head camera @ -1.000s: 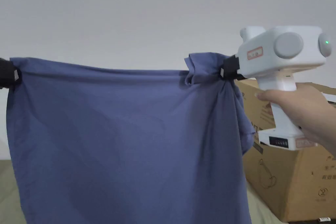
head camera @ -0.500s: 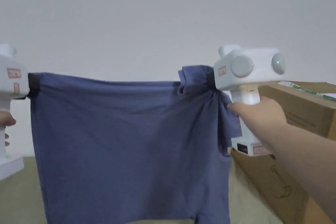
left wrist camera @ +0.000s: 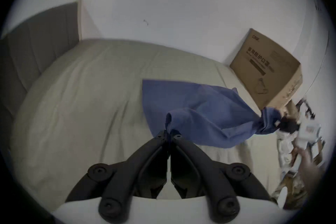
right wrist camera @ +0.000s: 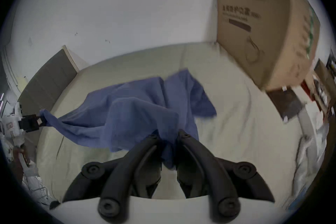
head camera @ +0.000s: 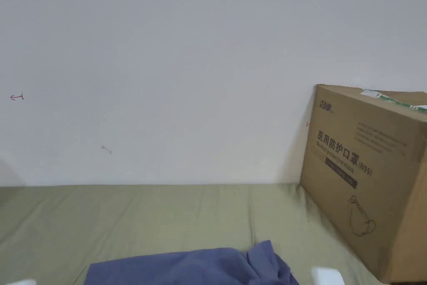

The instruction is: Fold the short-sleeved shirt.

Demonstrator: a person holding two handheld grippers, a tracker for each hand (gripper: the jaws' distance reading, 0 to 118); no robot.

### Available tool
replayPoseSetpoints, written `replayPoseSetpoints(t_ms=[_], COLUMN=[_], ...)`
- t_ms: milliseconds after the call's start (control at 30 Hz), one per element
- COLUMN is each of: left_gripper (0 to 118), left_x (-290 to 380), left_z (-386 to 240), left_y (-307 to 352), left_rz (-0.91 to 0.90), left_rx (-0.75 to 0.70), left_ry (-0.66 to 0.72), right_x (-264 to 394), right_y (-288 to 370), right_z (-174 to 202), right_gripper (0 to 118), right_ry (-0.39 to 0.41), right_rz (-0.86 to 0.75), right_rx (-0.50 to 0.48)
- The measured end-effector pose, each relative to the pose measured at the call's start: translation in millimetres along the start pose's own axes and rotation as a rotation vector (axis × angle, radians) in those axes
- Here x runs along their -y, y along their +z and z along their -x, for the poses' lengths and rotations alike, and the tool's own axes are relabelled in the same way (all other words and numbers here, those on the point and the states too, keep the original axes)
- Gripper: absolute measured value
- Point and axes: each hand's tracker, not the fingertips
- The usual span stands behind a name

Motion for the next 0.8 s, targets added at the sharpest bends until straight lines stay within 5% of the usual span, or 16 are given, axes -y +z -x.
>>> replayPoseSetpoints(t_ms=[133, 467, 633, 800], left_gripper=[0, 0, 0, 1], left_x=[59.4, 100.4, 98.8, 106.4], left_z=[5.7, -1.8, 2.4, 13.9], left_y=[41.8, 183.7, 187.0, 140.3], left_rz=[0.067, -0.058, -0.043, 0.176], left_rx=[-0.008, 0.042, 0.020, -0.003], left_ry=[0.005, 0.040, 0.030, 0.144], right_x=[71.1, 129.1, 135.0, 141.2], right_y=[58.3, 202.1, 200.4, 149.9], right_z=[-0.6, 25.5, 22.6, 11.3], right_gripper=[12, 12, 12, 12], right_ry=[-0.129, 0.018, 0.006, -0.158], right_rz=[0.029, -0.039, 0.046, 0.234], right_rx=[-0.070, -0.140, -0.136, -0.108])
